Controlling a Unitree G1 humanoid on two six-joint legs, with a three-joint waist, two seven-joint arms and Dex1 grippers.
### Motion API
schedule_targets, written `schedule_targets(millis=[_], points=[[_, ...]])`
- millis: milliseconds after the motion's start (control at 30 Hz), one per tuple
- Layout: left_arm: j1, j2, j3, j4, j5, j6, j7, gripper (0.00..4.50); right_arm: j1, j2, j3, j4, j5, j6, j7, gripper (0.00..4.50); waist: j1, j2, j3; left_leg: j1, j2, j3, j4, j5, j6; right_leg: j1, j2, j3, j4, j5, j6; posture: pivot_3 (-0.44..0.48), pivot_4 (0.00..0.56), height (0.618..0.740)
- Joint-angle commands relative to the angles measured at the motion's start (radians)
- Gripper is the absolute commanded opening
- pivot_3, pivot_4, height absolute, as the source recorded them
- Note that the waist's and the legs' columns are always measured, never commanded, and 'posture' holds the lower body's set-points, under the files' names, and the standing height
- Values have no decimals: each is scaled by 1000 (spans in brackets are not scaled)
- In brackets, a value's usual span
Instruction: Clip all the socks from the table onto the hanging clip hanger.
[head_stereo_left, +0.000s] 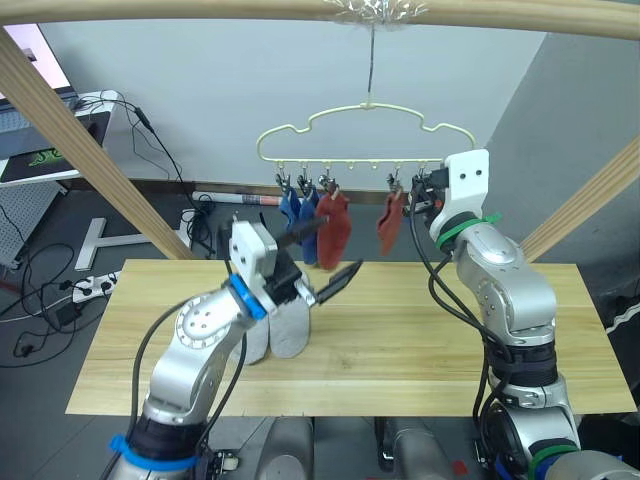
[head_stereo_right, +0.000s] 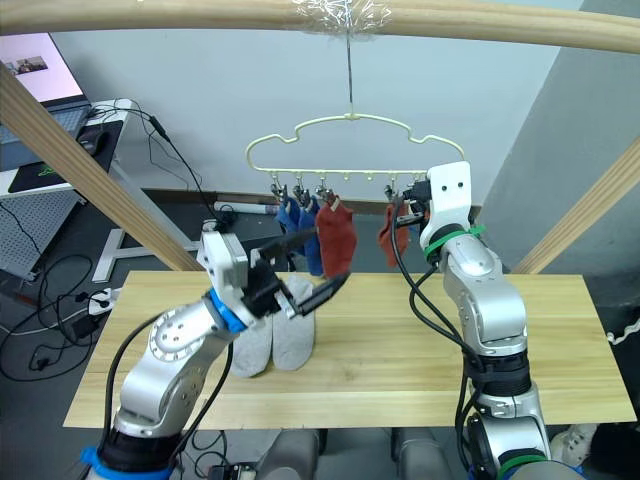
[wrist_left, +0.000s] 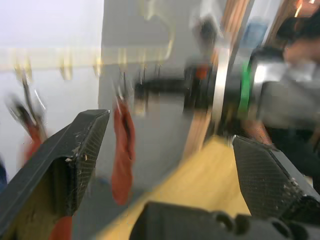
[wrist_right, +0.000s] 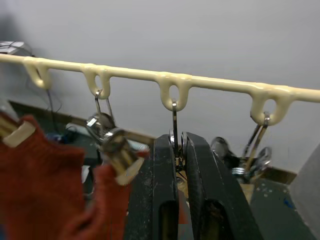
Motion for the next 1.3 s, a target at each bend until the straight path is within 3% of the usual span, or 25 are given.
schedule_targets(millis=[33,333,533,733,833,1067,1300], points=[[66,1,-11,91,127,36,110,4500,4,-21,-19,-56,32,53,30,17,0,0,1,0,0,0,0,0,0,0,0,0,0,0,0,339,280,740],[-31,-62,-87,397,352,47,270,4500,7,-5,-36,-70,40,92,-1,17,4,0,2,-1,0,0,1,0,0,0,0,0,0,-3,5,337,279,740],[-161,-144,-82,594,414,4,363,4500,17,-15,-34,-72,30,97,-8,17,5,0,2,-1,0,0,1,0,0,0,0,-1,0,0,0,323,276,740],[-155,-158,-78,649,414,58,350,4500,23,-16,-36,-88,31,110,-11,17,3,0,2,-1,0,0,1,0,0,0,0,0,0,0,0,311,275,740],[-126,-160,-72,646,384,128,308,3927,26,-17,-35,-95,31,117,-11,0,3,0,2,0,0,0,1,0,0,1,0,0,0,0,0,311,275,740],[-84,-144,-78,618,364,141,243,1910,33,-23,-36,-101,32,129,-5,0,1,0,2,2,-1,0,1,0,0,3,0,0,0,-1,2,309,271,740],[-48,-187,-90,523,289,135,155,400,0,-37,-67,-96,69,172,22,0,3,1,1,2,-1,0,1,0,0,3,0,0,0,-1,3,313,265,740]])
